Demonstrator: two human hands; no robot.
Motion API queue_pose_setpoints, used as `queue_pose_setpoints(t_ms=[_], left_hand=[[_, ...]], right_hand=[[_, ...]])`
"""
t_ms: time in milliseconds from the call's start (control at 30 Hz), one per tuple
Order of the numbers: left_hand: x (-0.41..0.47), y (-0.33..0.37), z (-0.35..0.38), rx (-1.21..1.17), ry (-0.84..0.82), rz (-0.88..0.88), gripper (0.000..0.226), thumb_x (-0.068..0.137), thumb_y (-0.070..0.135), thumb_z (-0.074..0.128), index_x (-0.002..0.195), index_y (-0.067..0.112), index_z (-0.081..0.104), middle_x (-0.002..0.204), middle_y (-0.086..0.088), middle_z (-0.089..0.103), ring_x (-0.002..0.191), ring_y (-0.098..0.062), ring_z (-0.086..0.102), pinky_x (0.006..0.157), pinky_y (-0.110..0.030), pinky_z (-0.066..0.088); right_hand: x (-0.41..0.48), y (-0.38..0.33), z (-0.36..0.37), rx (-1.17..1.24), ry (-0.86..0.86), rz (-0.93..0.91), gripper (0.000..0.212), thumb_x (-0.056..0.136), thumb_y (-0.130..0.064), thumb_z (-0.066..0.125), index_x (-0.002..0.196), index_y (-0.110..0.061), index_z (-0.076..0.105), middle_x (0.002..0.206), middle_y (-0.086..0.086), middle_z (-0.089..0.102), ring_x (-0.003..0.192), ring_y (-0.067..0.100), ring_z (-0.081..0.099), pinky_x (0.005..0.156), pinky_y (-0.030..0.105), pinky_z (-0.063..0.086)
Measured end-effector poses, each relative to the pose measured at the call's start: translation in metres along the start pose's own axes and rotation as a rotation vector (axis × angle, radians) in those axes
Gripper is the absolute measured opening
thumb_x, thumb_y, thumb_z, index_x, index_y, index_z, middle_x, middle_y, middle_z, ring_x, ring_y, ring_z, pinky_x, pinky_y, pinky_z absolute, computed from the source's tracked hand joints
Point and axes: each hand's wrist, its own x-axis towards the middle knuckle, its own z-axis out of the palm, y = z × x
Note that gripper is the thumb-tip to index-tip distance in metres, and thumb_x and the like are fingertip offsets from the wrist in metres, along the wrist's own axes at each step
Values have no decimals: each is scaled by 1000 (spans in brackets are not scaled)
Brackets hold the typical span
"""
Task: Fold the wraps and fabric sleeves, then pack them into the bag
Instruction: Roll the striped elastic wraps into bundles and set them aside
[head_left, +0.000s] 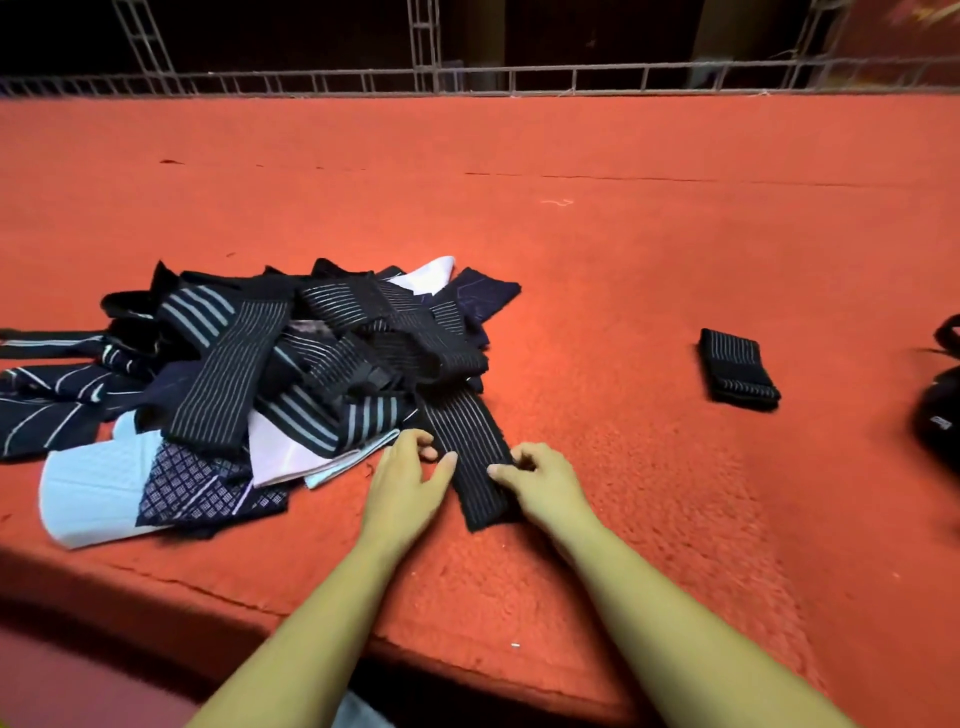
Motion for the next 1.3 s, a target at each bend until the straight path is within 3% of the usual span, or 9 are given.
queue_pose_setpoints(t_ms=[100,267,400,633,733,867,967,1067,1300], left_hand=[[0,-1,1,-79,-5,-16,28,89,50,63,102,27,53,86,15,59,82,-10,56,79,-35,45],[-5,3,-2,-236,-69,-11,47,80,70,47,94,26,57,85,3,67,83,-14,63,80,-32,47],[-8,30,5,-401,-112,-73,29,90,51,61,95,23,57,86,-2,69,84,-18,68,81,-34,52],[12,103,6,-1220,-42,-515,16,100,20,57,107,7,64,107,-11,74,94,-22,71,88,-38,58],[8,109,5,-1151,-55,-559,9,100,10,56,98,9,65,98,-9,73,85,-20,70,95,-44,54],[-17,113,9,-1184,-124,-574,12,99,3,54,101,5,65,89,-7,74,69,-13,73,59,-27,60],[-34,108,11,-1197,-171,-567,16,98,3,54,108,5,66,89,-5,77,74,-15,74,61,-25,59],[-40,102,7,-1178,-218,-552,18,98,4,54,111,8,66,92,-5,77,78,-15,74,62,-25,59],[-7,84,-31,-831,-121,-572,28,99,36,57,89,11,64,70,0,71,65,-17,67,61,-25,52]], right_hand=[[-7,3,-32,484,-96,127,33,84,-2,63,61,-18,46,55,-1,49,53,12,45,49,25,32],[-25,18,-85,715,-107,172,29,73,4,54,60,-17,39,57,5,42,51,17,44,46,25,31],[-39,25,-113,697,-155,169,28,69,2,53,62,-18,35,59,3,38,53,15,40,46,24,28],[-52,30,-121,588,-316,220,28,57,-7,61,62,-21,37,65,6,39,58,14,41,52,30,29],[-50,30,-130,444,-347,185,24,61,-14,75,67,-19,52,72,10,52,65,18,51,59,31,36],[-28,10,-124,361,-230,91,19,86,-24,73,99,-12,67,89,5,69,79,13,63,72,26,46],[-8,-16,-93,229,-143,28,38,89,-49,65,99,-12,69,85,-1,70,76,10,63,73,24,48],[2,-33,-56,156,-150,37,31,94,-39,63,84,-10,68,67,-3,60,58,8,52,52,16,40],[3,-41,-46,123,-131,-20,16,92,-18,66,83,-5,67,71,4,59,63,13,49,55,26,36]])
